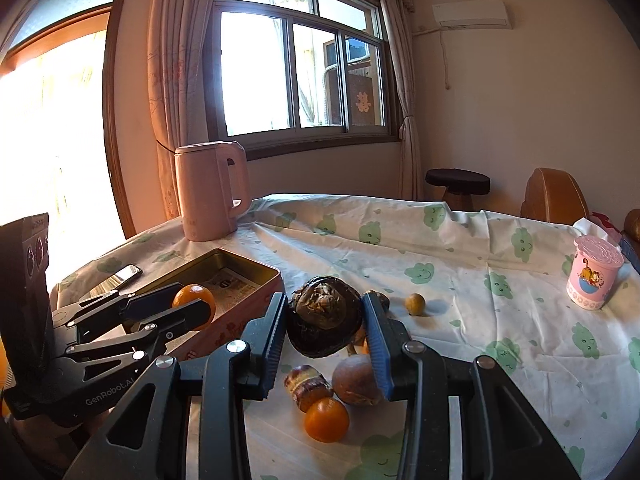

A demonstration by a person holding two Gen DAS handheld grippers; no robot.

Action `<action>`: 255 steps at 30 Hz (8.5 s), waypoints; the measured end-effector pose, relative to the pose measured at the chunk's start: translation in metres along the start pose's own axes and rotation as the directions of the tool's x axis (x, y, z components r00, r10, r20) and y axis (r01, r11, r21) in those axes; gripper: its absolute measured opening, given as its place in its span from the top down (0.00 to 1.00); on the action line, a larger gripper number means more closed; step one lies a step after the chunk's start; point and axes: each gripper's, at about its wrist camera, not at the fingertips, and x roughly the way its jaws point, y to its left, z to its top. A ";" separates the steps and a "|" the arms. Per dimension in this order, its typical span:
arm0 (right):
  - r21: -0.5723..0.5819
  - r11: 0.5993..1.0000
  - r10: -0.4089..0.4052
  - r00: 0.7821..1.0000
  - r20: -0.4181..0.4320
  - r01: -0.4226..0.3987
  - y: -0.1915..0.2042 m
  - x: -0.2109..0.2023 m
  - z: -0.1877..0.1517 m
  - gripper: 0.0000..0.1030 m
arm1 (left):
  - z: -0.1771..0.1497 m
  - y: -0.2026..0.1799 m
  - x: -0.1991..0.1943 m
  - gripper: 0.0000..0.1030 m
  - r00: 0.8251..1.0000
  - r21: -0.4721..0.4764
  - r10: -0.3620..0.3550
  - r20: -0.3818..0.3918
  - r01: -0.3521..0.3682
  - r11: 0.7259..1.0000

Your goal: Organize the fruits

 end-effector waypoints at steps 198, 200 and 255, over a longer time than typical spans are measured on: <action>0.068 0.975 -0.210 0.976 -0.056 0.214 -0.063 0.001 -0.032 0.68 | -0.007 -0.072 0.038 0.69 0.994 0.103 -0.054 -0.094 0.064 0.993; 0.068 0.975 -0.211 0.976 -0.048 0.214 -0.063 0.000 -0.032 0.68 | -0.008 -0.072 0.037 0.69 0.995 0.103 -0.052 -0.087 0.061 0.993; -0.068 0.988 -0.134 0.988 0.073 0.139 0.004 -0.004 -0.005 0.68 | 0.007 -0.006 0.003 0.69 0.996 0.019 0.082 0.034 -0.082 0.996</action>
